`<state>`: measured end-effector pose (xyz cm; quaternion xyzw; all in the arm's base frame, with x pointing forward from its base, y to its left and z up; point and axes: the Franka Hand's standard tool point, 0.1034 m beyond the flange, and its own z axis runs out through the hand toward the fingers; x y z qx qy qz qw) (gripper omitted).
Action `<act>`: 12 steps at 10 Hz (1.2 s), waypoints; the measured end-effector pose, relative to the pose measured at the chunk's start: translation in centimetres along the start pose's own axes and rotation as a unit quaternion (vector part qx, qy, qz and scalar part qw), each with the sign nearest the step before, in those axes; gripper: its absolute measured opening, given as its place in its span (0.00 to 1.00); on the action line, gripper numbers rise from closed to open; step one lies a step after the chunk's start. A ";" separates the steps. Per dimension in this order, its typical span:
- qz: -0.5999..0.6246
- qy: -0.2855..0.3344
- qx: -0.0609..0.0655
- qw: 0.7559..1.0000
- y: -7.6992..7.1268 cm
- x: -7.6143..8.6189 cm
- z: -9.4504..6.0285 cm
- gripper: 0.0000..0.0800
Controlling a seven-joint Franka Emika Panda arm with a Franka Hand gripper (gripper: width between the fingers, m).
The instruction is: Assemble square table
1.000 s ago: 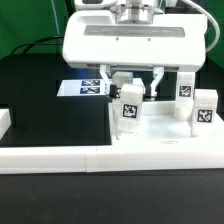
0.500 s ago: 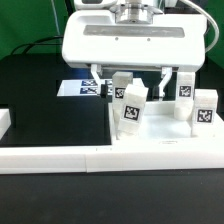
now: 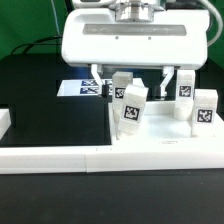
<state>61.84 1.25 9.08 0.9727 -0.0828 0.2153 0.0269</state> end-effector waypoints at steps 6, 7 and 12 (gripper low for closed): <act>0.030 -0.223 0.009 0.974 1.1 -0.1 0.3 0.81; 0.037 -0.261 0.010 0.964 1.7 0.0 0.3 0.81; 0.098 -0.248 -0.001 0.964 2.0 0.1 0.7 0.49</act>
Offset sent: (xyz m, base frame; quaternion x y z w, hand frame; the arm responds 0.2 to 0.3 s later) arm 0.0042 0.0012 -0.0107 0.0192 -0.2443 0.0485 0.9683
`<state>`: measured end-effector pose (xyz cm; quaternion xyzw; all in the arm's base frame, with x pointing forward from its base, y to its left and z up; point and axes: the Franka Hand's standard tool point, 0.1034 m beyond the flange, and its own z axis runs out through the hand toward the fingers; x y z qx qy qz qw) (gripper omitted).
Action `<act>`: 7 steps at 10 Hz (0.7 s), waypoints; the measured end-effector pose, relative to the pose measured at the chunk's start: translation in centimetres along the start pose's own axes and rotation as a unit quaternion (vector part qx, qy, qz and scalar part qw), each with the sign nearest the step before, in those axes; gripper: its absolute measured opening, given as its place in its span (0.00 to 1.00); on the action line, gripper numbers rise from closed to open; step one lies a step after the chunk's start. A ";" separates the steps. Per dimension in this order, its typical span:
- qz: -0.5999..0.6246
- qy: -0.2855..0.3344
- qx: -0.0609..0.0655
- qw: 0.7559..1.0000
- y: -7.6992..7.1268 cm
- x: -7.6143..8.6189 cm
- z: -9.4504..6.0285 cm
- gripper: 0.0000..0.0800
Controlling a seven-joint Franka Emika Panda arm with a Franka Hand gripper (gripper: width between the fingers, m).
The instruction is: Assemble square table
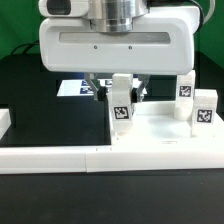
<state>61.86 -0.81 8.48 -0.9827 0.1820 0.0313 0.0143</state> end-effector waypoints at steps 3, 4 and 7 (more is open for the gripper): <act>0.109 0.000 0.000 0.994 0.0 0.0 0.0 0.36; 0.136 0.001 0.000 0.991 0.0 0.0 0.1 0.36; 0.301 0.020 0.004 0.953 -0.6 0.2 0.2 0.36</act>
Offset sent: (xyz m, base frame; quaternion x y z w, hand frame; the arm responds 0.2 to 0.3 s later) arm 0.0000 0.0000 0.0000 0.0000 0.0000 0.1296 0.9916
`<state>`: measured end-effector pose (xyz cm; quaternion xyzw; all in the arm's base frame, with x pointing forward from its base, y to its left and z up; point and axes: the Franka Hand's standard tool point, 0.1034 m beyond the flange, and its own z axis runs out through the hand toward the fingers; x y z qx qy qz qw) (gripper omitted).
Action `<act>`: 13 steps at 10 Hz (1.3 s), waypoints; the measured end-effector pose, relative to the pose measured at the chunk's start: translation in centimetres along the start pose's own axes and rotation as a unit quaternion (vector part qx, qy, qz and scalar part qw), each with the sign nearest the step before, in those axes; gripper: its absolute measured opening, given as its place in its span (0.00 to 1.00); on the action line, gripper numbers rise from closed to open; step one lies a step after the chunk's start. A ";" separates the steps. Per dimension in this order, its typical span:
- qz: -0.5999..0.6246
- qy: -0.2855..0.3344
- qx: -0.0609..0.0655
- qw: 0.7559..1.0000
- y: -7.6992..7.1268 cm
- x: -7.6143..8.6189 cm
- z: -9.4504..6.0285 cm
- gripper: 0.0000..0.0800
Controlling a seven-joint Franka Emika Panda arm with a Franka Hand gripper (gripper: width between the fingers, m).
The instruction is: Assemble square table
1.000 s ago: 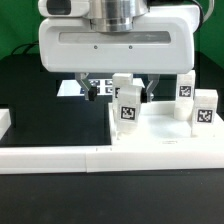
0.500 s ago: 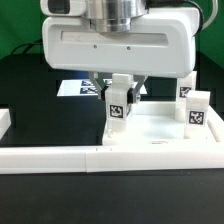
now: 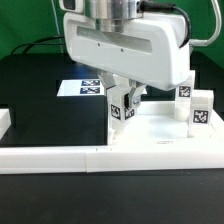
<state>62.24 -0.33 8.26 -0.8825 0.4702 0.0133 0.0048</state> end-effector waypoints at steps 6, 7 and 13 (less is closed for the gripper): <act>0.300 0.004 0.055 0.952 0.0 0.0 0.1 0.37; 0.295 0.004 0.055 0.954 -0.1 0.0 0.1 0.37; 0.043 0.026 0.049 0.998 -0.4 -0.3 0.2 0.81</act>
Offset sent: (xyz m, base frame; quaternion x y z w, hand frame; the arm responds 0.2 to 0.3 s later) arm 0.0019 0.0136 -0.0129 0.1506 -0.0059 0.3820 0.9118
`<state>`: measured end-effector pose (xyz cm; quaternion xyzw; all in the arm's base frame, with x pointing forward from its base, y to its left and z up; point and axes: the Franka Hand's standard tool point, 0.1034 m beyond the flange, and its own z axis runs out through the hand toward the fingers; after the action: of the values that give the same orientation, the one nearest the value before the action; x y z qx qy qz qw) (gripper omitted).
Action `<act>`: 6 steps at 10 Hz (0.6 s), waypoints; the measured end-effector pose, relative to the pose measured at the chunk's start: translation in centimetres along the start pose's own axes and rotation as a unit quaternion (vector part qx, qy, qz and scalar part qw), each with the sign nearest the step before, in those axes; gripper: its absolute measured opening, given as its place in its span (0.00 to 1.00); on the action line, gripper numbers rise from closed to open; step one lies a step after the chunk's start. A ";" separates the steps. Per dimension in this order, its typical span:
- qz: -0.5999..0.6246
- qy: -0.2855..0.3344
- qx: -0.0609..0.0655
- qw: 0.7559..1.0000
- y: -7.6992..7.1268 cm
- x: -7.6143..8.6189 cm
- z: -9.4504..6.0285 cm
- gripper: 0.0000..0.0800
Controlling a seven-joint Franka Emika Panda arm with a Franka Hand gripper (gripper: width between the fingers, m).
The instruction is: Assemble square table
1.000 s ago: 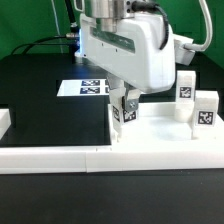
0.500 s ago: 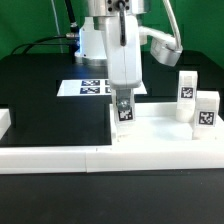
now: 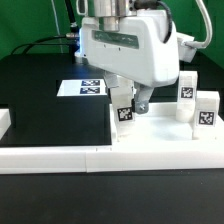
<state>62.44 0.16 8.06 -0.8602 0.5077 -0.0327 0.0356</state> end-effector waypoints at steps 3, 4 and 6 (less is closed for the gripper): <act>-0.133 0.011 0.023 0.991 0.2 0.5 -0.1 0.81; -0.195 0.005 0.027 0.980 0.8 0.3 0.1 0.81; -0.257 -0.002 0.036 0.966 0.4 0.0 0.1 0.81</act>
Offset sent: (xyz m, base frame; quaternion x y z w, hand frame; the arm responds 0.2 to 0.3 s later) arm -0.0126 0.0288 -0.0064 0.1360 -0.0821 -0.2196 0.9626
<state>62.15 -0.01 7.89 -0.9600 0.2679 -0.0571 0.0575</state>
